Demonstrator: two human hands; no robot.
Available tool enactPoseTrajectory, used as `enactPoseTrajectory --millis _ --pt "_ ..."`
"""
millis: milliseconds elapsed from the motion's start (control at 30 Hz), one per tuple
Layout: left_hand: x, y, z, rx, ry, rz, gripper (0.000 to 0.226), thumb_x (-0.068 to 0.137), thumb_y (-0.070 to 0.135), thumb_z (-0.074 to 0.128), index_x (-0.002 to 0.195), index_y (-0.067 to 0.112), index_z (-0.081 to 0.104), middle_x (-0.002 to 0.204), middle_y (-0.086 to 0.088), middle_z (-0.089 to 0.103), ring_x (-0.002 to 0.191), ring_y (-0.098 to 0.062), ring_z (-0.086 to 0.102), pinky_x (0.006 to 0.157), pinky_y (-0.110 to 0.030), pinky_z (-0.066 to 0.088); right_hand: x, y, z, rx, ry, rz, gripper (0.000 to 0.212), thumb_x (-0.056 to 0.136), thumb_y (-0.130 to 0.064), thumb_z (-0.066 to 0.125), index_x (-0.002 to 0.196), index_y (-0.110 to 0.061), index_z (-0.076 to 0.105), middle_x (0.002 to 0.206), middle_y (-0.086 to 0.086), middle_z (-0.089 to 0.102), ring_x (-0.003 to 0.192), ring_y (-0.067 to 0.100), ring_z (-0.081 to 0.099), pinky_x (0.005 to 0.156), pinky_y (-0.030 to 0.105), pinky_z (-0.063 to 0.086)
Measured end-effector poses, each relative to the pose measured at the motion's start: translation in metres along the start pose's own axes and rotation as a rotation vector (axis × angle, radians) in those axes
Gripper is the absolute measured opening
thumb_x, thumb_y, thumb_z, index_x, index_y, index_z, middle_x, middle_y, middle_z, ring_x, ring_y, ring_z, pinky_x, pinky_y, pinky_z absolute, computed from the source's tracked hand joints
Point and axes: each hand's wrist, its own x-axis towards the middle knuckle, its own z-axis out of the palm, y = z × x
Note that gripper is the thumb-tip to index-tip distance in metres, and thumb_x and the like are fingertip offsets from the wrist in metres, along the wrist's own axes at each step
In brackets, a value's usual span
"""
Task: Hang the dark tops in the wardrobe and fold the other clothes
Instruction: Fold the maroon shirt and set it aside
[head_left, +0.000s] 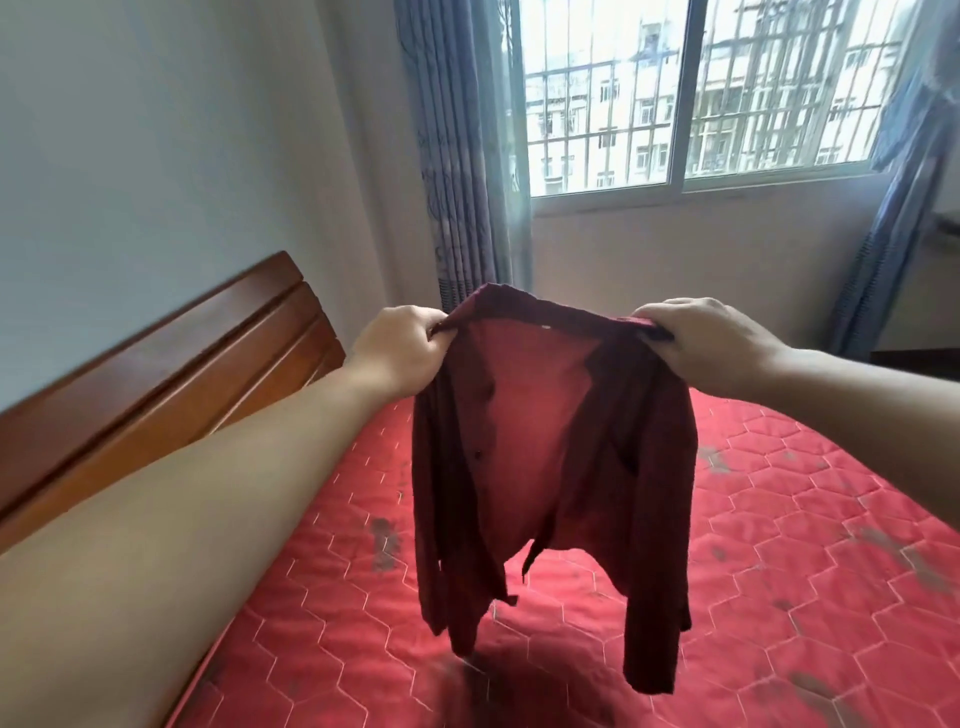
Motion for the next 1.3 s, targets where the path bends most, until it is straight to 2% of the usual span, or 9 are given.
enactPoseTrajectory --millis 100,200,367,567,700,833,1000,1200,1300 --pt "0.000 0.007 -0.003 -0.052 0.005 -0.028 0.028 0.095 0.029 0.053 0.082 0.010 0.068 0.073 -0.007 0.066 0.078 -0.031 0.061 0.068 -0.035 0.047 -0.005 -0.007 -0.004 0.005 0.008 -0.052 0.025 0.095 -0.038 0.048 0.097 -0.025 0.070 0.092 -0.001 0.061 0.084 0.026 0.059 0.078 0.040 0.050" --pt "0.005 0.012 -0.007 -0.313 -0.064 -0.153 0.027 0.093 0.022 0.058 0.096 -0.003 0.068 0.098 -0.025 0.070 0.092 -0.038 0.067 0.082 -0.048 0.056 -0.004 -0.011 -0.008 -0.030 0.014 -0.082 0.014 0.090 -0.030 0.058 0.100 -0.025 0.068 0.084 -0.002 0.067 0.082 0.028 0.062 0.075 0.040 0.052" --pt "0.001 0.015 -0.013 -0.349 -0.124 -0.113 0.020 0.088 0.026 0.071 0.093 0.007 0.076 0.093 -0.012 0.075 0.092 -0.029 0.071 0.090 -0.045 0.054 0.002 -0.012 -0.015 0.019 -0.023 -0.062 0.016 0.085 -0.027 0.068 0.072 -0.022 0.060 0.062 -0.007 0.059 0.060 0.010 0.053 0.057 0.029 0.041" --pt "-0.006 0.025 -0.014 -0.266 -0.205 -0.024 0.026 0.082 0.043 0.074 0.082 0.018 0.078 0.081 -0.001 0.076 0.082 -0.018 0.072 0.085 -0.040 0.056 0.006 -0.016 -0.027 0.059 -0.086 0.001 0.036 0.083 -0.037 0.070 0.055 -0.015 0.062 0.047 0.002 0.054 0.045 0.011 0.045 0.051 0.021 0.042" --pt "-0.004 0.031 -0.013 -0.279 -0.305 -0.154 0.039 0.088 0.048 0.066 0.080 0.010 0.075 0.081 -0.009 0.076 0.076 -0.027 0.071 0.077 -0.038 0.057 0.007 -0.024 -0.029 0.303 -0.157 0.174 0.039 0.089 -0.037 0.065 0.072 -0.003 0.068 0.058 0.016 0.061 0.046 0.013 0.049 0.051 0.028 0.048" --pt "-0.003 0.038 -0.013 -0.520 -0.356 -0.316 0.029 0.091 0.046 0.063 0.086 0.017 0.068 0.073 -0.002 0.067 0.056 -0.015 0.062 0.054 -0.022 0.052 0.006 -0.029 -0.034 0.446 -0.306 0.310 0.033 0.091 -0.031 0.064 0.066 -0.011 0.060 0.056 0.012 0.052 0.046 0.021 0.048 0.042 0.023 0.043" --pt "-0.004 0.038 -0.011 -0.644 -0.322 -0.323 0.027 0.092 0.040 0.064 0.094 0.014 0.070 0.080 0.000 0.072 0.065 -0.013 0.069 0.061 -0.029 0.061 0.004 -0.042 -0.043 0.278 -0.333 0.325 0.045 0.087 -0.046 0.065 0.057 -0.012 0.061 0.041 -0.003 0.052 0.034 0.011 0.047 0.037 0.014 0.038" --pt "-0.008 0.046 -0.002 -0.685 -0.158 -0.271 0.031 0.090 0.040 0.067 0.082 0.010 0.072 0.067 -0.001 0.070 0.055 -0.011 0.066 0.054 -0.022 0.057 -0.001 -0.061 -0.035 0.941 -0.336 0.520 0.035 0.090 -0.042 0.064 0.067 -0.016 0.068 0.054 -0.006 0.058 0.047 0.004 0.057 0.052 0.018 0.051" --pt "-0.007 0.050 -0.002 -0.667 -0.142 -0.260 0.032 0.090 0.040 0.067 0.083 0.009 0.072 0.062 0.001 0.068 0.052 -0.009 0.064 0.050 -0.019 0.055 0.001 -0.068 -0.031 0.952 -0.308 0.608 0.034 0.094 -0.045 0.056 0.075 -0.018 0.063 0.053 -0.006 0.059 0.046 0.006 0.058 0.054 0.022 0.052"
